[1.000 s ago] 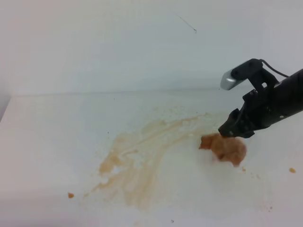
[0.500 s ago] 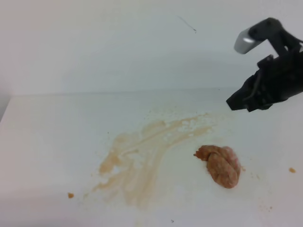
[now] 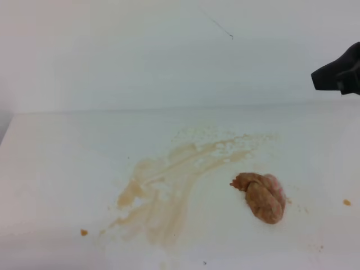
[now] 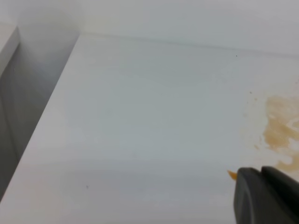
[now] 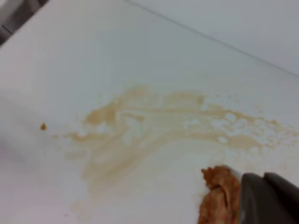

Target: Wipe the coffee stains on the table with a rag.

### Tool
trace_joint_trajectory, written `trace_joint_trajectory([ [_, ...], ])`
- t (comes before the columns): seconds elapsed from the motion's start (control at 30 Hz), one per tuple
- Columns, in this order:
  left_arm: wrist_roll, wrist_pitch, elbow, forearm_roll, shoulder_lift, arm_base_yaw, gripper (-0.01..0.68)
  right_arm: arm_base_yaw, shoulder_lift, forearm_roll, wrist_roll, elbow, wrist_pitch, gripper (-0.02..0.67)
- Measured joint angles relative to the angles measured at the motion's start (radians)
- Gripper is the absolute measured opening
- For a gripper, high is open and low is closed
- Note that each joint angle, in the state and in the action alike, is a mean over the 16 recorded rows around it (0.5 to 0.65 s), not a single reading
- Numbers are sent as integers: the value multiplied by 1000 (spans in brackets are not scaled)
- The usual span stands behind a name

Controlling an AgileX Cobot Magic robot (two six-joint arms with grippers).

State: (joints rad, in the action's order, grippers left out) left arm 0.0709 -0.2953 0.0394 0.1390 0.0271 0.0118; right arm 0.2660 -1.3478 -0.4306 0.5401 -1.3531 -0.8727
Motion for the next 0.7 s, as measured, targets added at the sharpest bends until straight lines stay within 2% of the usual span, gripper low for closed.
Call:
trace_joint_trajectory([
  [0.2,0,0,0,0,0,0,1,2,21,-20,-36,5,-3,0],
  [0.37,0,0,0,0,0,0,1,5,77,40,-18,37,34,0],
  [0.57,0,-1,-2,0,-2,0,1,5,254,217,-97,187,268,0],
  [0.7,0,-1,-2,0,-2,0,1,-7,447,356,-166,372,479,0],
])
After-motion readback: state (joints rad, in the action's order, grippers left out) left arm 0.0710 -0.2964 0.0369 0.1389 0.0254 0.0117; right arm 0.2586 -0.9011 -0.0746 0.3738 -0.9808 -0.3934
